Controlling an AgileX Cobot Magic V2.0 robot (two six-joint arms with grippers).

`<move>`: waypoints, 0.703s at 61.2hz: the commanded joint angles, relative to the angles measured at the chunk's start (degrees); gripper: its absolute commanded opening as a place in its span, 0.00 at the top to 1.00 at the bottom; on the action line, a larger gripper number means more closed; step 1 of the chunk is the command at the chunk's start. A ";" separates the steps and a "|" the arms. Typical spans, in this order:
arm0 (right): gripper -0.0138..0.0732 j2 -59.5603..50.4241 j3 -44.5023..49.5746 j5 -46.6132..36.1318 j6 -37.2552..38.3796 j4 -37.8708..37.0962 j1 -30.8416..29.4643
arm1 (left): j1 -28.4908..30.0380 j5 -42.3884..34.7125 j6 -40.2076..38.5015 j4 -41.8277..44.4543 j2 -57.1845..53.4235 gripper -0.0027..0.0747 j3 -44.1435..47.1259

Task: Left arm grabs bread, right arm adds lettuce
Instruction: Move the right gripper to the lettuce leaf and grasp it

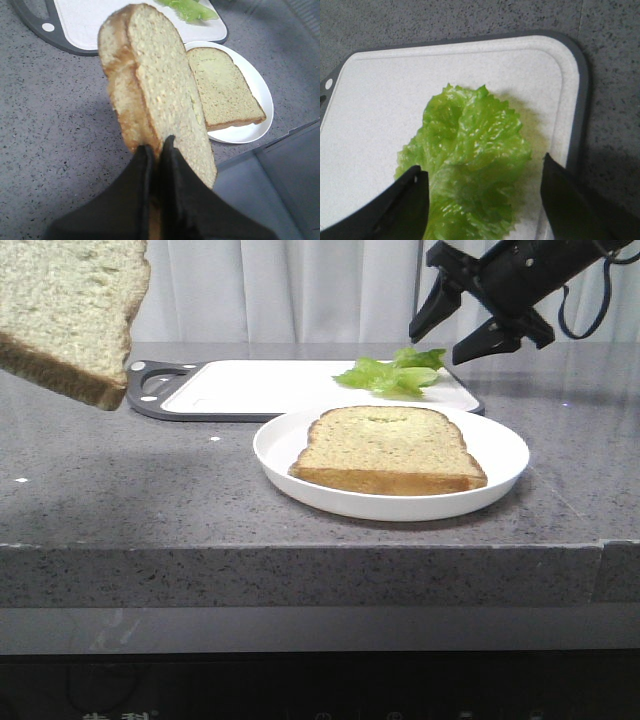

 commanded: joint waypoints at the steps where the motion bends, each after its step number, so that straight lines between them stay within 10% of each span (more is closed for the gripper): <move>1: 0.27 -2.10 -3.67 -0.32 -0.82 3.94 0.18 | 0.26 -3.25 0.00 -2.40 -0.20 0.99 -1.46; 15: 0.29 -0.16 -4.94 1.24 -0.82 4.42 1.40 | 0.26 -3.35 0.00 -2.40 -0.20 0.99 -1.46; 43: 0.90 -1.22 -4.94 0.53 -0.86 6.07 1.30 | 0.26 -3.68 0.00 -2.40 -0.20 0.99 -1.46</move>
